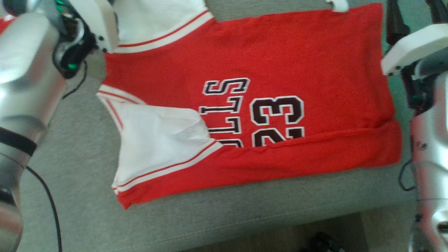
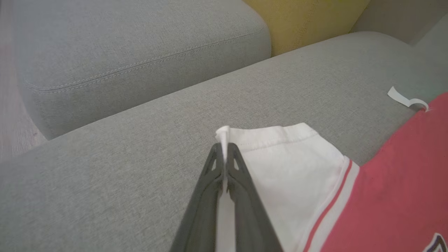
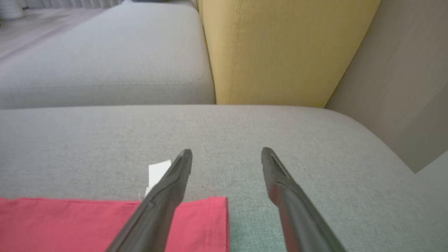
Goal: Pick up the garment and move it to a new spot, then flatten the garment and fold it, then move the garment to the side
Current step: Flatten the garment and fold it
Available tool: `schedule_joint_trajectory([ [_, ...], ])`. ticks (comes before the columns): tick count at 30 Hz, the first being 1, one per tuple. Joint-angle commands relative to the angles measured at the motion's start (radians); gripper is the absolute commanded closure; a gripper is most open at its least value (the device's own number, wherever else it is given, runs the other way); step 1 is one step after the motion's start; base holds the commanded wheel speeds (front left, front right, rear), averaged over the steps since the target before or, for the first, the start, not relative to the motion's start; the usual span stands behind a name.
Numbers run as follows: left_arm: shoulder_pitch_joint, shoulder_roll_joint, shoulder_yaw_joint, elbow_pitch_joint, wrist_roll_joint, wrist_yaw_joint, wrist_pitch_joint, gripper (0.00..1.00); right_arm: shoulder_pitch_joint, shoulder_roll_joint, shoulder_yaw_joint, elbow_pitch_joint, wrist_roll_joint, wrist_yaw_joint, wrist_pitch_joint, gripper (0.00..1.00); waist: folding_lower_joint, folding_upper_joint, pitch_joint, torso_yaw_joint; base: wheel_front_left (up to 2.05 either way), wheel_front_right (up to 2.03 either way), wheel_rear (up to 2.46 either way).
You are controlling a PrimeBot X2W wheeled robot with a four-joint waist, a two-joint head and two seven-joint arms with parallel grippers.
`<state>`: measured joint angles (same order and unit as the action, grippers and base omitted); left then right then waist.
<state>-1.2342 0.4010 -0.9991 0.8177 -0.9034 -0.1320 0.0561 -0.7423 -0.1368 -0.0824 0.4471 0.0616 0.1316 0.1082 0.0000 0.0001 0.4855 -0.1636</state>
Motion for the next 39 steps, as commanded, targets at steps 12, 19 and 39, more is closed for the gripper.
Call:
schedule_joint_trajectory([
  [12, -0.049, 0.015, -0.077, -0.126, -0.045, 0.001, -0.035, 1.00, -0.124, -0.135, 0.025, 0.279, -0.058, -0.001, 0.124, 0.00, 0.0000, -0.0001, -0.009, 0.122, 0.00, 0.00, 0.00],
  [19, -0.066, 0.017, -0.107, -0.124, -0.063, 0.001, -0.042, 1.00, -0.163, -0.130, 0.027, 0.390, -0.101, -0.001, 0.152, 0.00, 0.0000, -0.0001, -0.002, 0.116, 0.00, 0.00, 0.00],
  [39, -0.112, 0.017, -0.114, -0.029, -0.093, 0.004, -0.143, 1.00, -0.258, -0.148, 0.050, 0.452, 0.004, -0.001, -0.036, 1.00, 0.0000, -0.0001, -0.014, 0.120, 0.00, 0.00, 0.00],
])
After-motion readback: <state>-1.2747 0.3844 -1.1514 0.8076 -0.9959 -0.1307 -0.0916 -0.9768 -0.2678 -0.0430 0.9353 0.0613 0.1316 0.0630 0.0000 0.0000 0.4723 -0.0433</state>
